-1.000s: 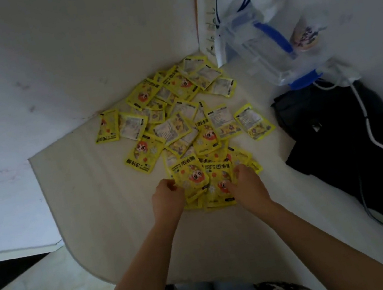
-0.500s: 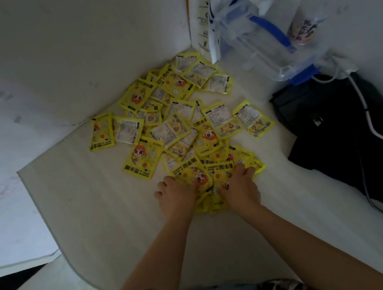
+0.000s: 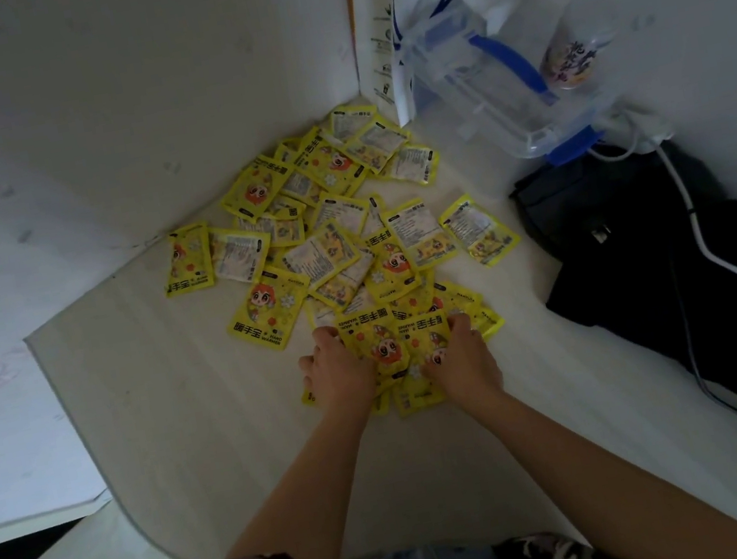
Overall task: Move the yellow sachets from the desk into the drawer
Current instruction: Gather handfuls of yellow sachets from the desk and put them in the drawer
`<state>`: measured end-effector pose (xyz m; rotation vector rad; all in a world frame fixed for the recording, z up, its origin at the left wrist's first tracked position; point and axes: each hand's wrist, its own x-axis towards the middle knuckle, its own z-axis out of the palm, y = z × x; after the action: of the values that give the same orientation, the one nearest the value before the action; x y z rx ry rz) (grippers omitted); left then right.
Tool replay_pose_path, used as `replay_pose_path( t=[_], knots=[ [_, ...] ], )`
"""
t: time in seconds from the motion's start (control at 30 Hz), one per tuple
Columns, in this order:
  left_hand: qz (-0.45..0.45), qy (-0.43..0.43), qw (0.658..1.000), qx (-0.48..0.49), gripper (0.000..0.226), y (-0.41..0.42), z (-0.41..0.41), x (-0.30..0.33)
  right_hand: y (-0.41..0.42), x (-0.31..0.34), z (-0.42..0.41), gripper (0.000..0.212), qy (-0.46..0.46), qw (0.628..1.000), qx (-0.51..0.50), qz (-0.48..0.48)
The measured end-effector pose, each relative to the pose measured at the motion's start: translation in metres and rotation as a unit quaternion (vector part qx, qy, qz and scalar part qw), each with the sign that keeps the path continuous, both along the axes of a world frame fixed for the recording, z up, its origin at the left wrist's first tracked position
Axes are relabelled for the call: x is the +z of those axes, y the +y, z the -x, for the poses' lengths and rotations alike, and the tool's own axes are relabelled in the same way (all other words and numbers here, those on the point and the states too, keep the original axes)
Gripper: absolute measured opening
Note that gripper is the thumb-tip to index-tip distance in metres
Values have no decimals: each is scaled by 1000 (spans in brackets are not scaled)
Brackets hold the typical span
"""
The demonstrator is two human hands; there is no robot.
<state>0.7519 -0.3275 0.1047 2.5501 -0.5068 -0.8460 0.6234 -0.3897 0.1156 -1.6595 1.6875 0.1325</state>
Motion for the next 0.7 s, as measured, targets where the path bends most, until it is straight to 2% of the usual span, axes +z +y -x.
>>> replay_pose_path(
  t=[0.23, 0.33, 0.4, 0.47, 0.6, 0.7],
  knots=[
    [54, 69, 995, 37, 57, -12, 7, 8, -2, 2, -1, 65, -20, 1000, -1, -3],
    [69, 67, 995, 9, 31, -14, 9, 15, -4, 3, 1, 65, -26, 1000, 0, -8],
    [81, 63, 995, -8, 26, -12, 8, 16, -5, 2, 3, 60, -36, 999, 11, -9],
    [102, 76, 992, -23, 25, -8, 5, 15, -7, 3, 5, 52, -51, 999, 12, -8],
    [125, 175, 974, -66, 31, 3, -9, 15, -13, 3, 9, 28, -71, 997, 23, -30],
    [139, 213, 963, -93, 32, 13, -24, 17, -20, 6, 15, 14, -85, 996, 31, -23]
  ],
)
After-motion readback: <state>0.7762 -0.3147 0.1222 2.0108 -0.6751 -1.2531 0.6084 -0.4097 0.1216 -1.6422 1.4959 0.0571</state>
